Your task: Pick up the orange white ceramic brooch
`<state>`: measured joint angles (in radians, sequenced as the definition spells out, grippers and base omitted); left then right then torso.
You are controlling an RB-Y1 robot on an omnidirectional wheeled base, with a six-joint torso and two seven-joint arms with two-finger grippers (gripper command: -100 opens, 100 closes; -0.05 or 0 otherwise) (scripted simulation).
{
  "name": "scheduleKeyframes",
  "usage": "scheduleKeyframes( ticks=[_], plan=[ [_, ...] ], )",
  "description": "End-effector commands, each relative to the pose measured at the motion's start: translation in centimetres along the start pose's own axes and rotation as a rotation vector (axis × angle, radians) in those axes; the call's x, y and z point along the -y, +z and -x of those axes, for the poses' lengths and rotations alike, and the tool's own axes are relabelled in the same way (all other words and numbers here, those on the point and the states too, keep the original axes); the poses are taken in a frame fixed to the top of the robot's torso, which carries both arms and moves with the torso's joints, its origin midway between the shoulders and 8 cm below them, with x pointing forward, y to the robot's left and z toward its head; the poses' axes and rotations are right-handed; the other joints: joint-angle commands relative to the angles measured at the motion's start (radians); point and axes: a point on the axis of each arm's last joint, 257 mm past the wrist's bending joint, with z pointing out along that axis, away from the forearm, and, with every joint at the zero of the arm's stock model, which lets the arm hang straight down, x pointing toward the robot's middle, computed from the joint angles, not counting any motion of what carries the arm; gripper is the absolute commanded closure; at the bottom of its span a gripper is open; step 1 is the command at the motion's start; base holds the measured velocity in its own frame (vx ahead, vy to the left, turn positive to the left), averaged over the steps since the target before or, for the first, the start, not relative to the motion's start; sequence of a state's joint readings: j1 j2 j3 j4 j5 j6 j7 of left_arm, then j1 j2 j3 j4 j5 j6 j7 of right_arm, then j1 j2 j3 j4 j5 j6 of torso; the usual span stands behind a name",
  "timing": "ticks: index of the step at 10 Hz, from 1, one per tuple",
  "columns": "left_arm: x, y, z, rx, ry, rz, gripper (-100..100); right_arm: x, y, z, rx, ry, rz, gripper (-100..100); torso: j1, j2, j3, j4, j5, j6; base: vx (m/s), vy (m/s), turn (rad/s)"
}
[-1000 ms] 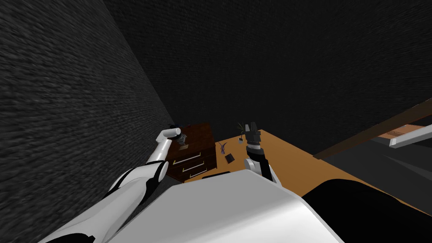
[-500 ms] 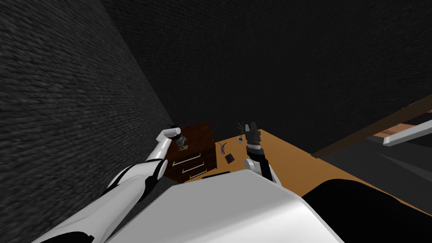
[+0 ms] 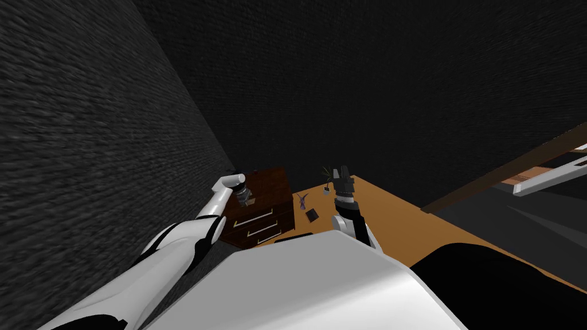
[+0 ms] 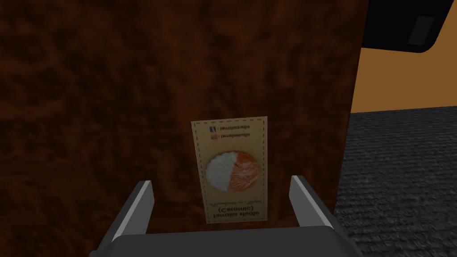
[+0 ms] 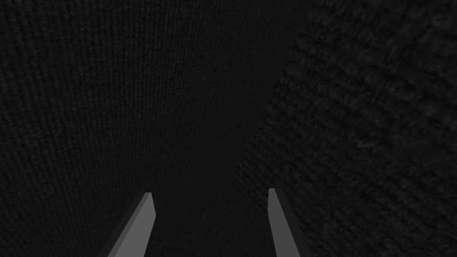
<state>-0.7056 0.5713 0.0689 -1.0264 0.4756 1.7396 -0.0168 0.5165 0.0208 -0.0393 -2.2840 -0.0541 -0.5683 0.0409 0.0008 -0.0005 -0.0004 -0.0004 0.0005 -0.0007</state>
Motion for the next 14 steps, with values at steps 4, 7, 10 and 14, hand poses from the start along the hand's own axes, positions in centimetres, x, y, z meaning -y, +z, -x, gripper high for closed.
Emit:
scheduleKeyframes(
  ticks=[4,7,10,14],
  plan=[
    [-3.7,3.5,6.4,0.127,-0.113,0.070,-100,0.0,0.0,0.0,0.000,0.000,0.000,0,-0.007,-0.010,-0.005,-0.002,-0.001,-0.001,0.134,-0.059,0.055],
    [-5.6,6.9,7.9,0.156,-0.123,0.066,-100,0.0,0.0,0.0,0.000,0.000,0.000,0,0.014,-0.009,-0.012,-0.014,0.013,-0.007,0.035,-0.019,0.034],
    [-3.5,7.0,8.0,0.155,-0.117,-0.019,-100,0.0,0.0,0.0,0.000,0.000,0.000,0,0.029,-0.012,-0.017,-0.023,0.026,-0.007,-0.003,0.004,-0.012],
    [-1.6,5.5,8.8,0.176,-0.110,-0.079,-100,0.0,0.0,0.0,0.000,0.000,0.000,0,0.026,-0.014,-0.019,-0.023,0.026,-0.007,-0.026,-0.041,0.006]
  ],
)
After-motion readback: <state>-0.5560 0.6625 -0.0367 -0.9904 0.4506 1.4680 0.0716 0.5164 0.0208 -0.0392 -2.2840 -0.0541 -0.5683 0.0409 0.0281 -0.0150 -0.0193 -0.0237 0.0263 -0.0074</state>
